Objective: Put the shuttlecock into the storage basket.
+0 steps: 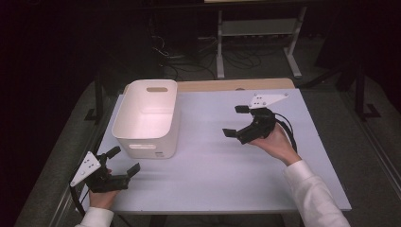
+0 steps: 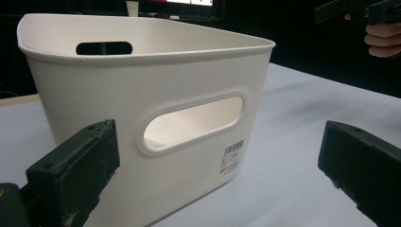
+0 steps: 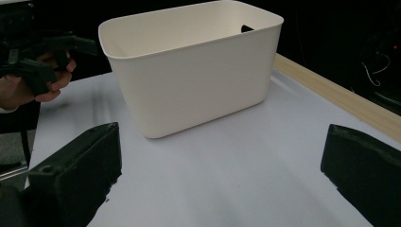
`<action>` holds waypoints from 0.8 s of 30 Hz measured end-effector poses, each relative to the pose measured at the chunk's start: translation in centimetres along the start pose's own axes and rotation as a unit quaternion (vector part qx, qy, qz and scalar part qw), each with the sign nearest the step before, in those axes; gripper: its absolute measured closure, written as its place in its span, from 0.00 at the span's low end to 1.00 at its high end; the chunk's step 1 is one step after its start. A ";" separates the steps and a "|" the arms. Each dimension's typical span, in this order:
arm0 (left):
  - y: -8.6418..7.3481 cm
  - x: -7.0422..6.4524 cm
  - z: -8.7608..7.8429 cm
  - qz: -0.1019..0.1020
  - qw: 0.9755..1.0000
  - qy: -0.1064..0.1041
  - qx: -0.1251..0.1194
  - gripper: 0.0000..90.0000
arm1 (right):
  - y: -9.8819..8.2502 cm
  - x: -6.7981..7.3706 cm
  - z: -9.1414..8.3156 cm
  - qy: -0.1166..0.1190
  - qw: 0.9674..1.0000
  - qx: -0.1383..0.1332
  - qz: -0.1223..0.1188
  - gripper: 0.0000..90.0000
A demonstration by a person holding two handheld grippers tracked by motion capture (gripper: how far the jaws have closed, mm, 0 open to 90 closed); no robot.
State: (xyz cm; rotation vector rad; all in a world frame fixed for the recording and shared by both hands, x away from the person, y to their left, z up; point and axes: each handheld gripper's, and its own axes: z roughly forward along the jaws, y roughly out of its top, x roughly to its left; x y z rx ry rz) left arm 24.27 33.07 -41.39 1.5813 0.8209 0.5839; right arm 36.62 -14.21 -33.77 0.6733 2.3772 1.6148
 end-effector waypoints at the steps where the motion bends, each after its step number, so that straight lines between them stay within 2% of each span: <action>1: 0.0 0.0 0.0 0.003 1.000 0.000 0.001 0.00 | -0.1 0.0 -0.2 -0.004 1.000 -0.003 0.000 0.00; 10: 0.0 0.0 0.1 -0.003 1.000 0.000 -0.002 0.00 | -1.2 -0.3 -1.7 -0.017 1.000 -0.015 0.008 0.00; 24: 0.0 0.1 0.1 0.000 1.000 0.002 0.000 0.00 | -2.9 -0.4 -3.5 -0.037 0.999 -0.033 0.020 0.00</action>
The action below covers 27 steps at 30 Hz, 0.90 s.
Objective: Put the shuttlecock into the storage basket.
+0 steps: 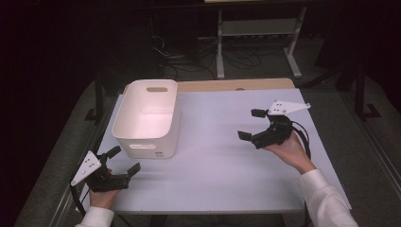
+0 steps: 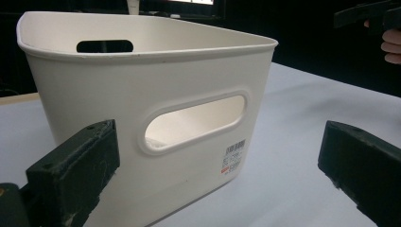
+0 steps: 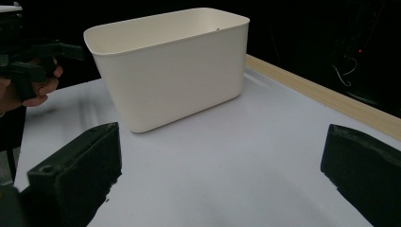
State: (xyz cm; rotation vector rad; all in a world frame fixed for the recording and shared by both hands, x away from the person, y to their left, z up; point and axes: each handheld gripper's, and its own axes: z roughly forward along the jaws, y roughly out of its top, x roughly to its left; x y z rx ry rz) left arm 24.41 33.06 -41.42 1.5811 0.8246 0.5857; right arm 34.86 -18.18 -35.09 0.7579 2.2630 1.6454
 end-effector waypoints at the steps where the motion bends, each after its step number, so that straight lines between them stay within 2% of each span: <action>1: 0.0 0.0 0.0 -0.001 1.000 0.000 0.000 0.00 | -0.1 0.0 -0.1 0.000 1.000 0.002 0.002 0.00; 8: 0.0 0.0 -0.1 -0.002 1.000 0.001 0.000 0.00 | -1.1 0.0 -0.8 -0.009 1.000 -0.007 -0.003 0.00; 18: 0.0 0.0 -0.1 -0.001 1.000 0.002 0.000 0.00 | -2.3 -0.2 -2.1 -0.017 1.000 -0.019 0.004 0.00; 22: 0.0 0.0 0.0 0.003 1.000 0.001 -0.001 0.00 | -2.8 -0.2 -2.6 -0.022 1.000 -0.016 0.003 0.00; 24: 0.0 -0.1 0.0 -0.003 1.000 0.001 -0.002 0.00 | -3.1 -0.2 -2.8 -0.024 1.000 -0.018 0.001 0.00; 25: 0.0 0.0 -0.1 0.005 1.000 0.002 0.006 0.00 | -3.3 -0.2 -2.9 -0.026 1.000 -0.016 0.005 0.00; 26: 0.0 0.0 -0.1 0.003 1.000 0.002 0.005 0.00 | -3.5 -0.1 -3.1 -0.027 1.000 -0.012 0.010 0.00; 27: 0.0 0.0 -0.1 0.004 1.000 0.002 0.006 0.00 | -3.6 -0.2 -3.2 -0.028 1.000 -0.012 0.006 0.00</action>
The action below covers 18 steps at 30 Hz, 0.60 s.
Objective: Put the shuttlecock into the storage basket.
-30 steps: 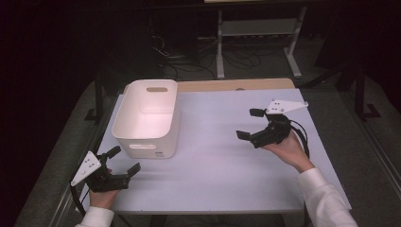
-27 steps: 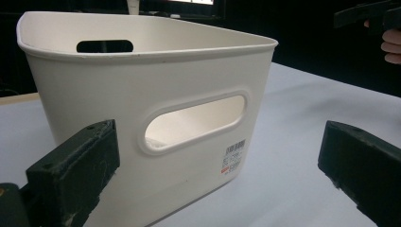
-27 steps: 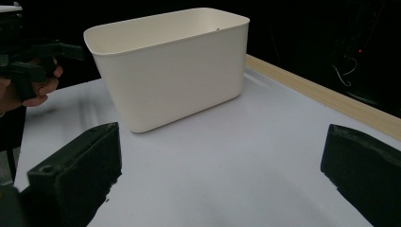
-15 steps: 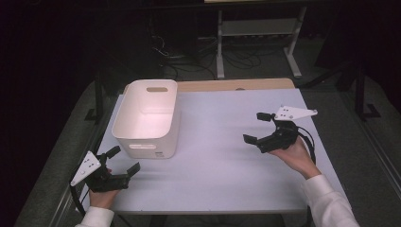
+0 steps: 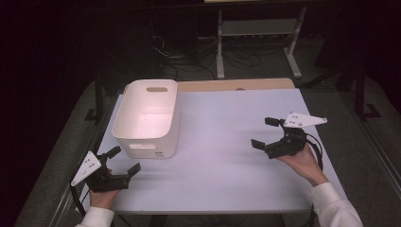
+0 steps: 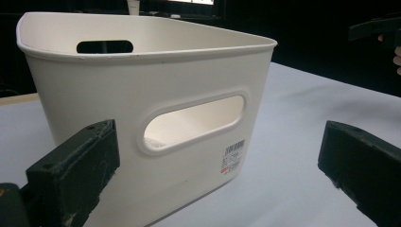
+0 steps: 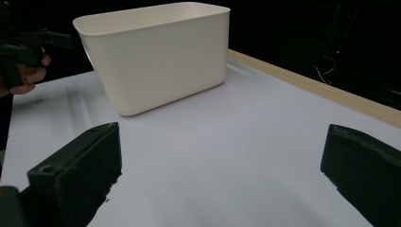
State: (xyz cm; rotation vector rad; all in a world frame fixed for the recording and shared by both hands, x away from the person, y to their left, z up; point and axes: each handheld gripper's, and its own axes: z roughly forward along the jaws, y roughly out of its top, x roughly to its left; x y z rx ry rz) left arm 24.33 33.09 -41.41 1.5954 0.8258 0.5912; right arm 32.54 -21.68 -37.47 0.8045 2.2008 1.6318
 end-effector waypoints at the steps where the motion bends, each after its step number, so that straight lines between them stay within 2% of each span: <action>1: 0.0 0.0 0.0 -0.001 1.000 0.000 0.000 0.00 | -0.2 0.0 -0.1 -0.004 1.000 0.005 0.001 0.00; 15: -0.1 0.1 0.1 -0.003 1.000 0.002 0.002 0.00 | -2.3 0.0 -0.9 -0.013 1.000 -0.001 0.005 0.00; 18: -0.1 0.1 0.0 -0.002 1.000 0.003 0.002 0.00 | -2.6 0.0 -1.1 -0.017 1.000 0.005 0.007 0.00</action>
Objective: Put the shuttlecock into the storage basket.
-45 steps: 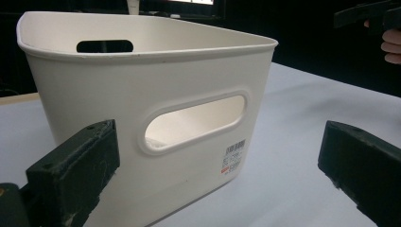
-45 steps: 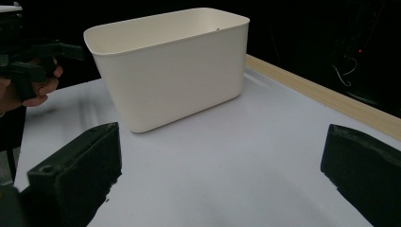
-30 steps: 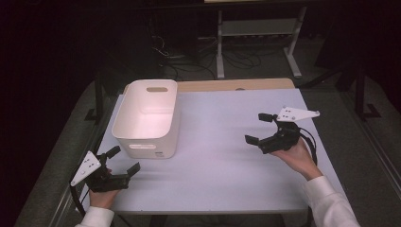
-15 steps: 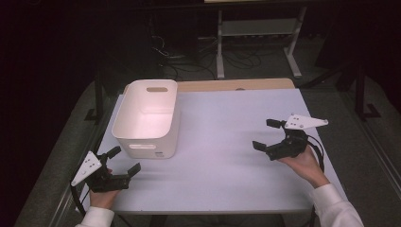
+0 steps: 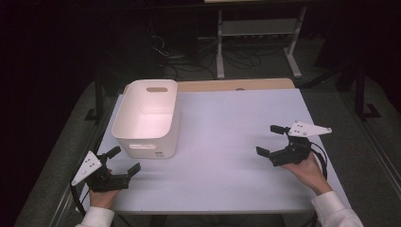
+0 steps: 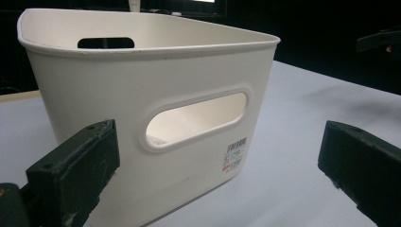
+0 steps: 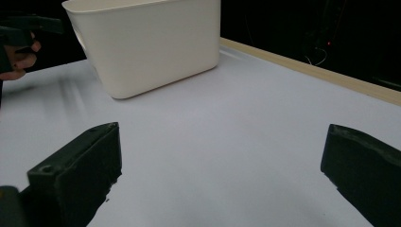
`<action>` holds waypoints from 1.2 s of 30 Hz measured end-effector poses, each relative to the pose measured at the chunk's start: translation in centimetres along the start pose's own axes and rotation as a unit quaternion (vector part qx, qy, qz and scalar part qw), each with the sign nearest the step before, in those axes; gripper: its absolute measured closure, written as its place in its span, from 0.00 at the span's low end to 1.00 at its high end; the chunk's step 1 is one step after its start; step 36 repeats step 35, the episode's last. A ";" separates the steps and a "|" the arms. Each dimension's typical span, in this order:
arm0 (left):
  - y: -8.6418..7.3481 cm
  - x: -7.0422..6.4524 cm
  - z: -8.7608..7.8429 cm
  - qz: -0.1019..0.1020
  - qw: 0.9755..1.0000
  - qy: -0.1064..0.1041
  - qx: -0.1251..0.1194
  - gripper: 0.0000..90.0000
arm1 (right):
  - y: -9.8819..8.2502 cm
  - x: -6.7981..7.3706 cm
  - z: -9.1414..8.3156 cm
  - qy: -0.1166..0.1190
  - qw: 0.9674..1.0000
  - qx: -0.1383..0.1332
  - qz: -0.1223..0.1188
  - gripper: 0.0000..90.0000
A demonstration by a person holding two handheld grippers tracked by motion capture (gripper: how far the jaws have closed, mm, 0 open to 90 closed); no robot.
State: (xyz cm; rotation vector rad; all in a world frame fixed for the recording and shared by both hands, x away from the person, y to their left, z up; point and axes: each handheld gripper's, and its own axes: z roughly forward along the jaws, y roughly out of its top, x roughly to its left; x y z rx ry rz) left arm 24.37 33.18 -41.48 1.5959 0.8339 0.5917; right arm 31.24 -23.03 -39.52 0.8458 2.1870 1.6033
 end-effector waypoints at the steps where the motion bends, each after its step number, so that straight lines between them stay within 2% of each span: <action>1: 0.0 0.0 0.0 -0.001 1.000 0.001 -0.001 0.00 | -0.1 0.0 -0.1 -0.001 1.000 -0.005 -0.001 0.00; 12: 0.0 0.0 -0.2 -0.001 1.000 0.005 0.002 0.00 | -1.0 0.0 -0.7 -0.019 1.000 -0.007 -0.004 0.00; 17: 0.0 0.0 -0.3 -0.006 1.000 0.008 -0.007 0.00 | -1.3 0.2 -1.2 -0.029 0.999 -0.022 -0.005 0.00; 21: 0.0 0.0 -0.3 -0.006 1.000 0.009 -0.007 0.00 | -1.9 0.1 -1.4 -0.038 0.999 -0.020 -0.002 0.00; 24: 0.0 0.0 -0.3 -0.006 1.000 0.009 -0.007 0.00 | -2.2 0.1 -1.6 -0.047 0.999 -0.022 0.003 0.00; 30: 0.0 0.1 -0.3 -0.005 1.000 0.008 -0.011 0.00 | -3.1 0.3 -2.1 -0.078 0.996 -0.030 -0.003 0.00; 31: 0.0 0.1 -0.3 -0.005 1.000 0.007 -0.012 0.00 | -3.3 0.4 -2.1 -0.080 0.997 -0.025 0.002 0.00; 36: 0.0 0.1 -0.3 -0.004 1.000 0.005 -0.011 0.00 | -3.3 0.4 -2.1 -0.091 0.995 -0.029 -0.004 0.00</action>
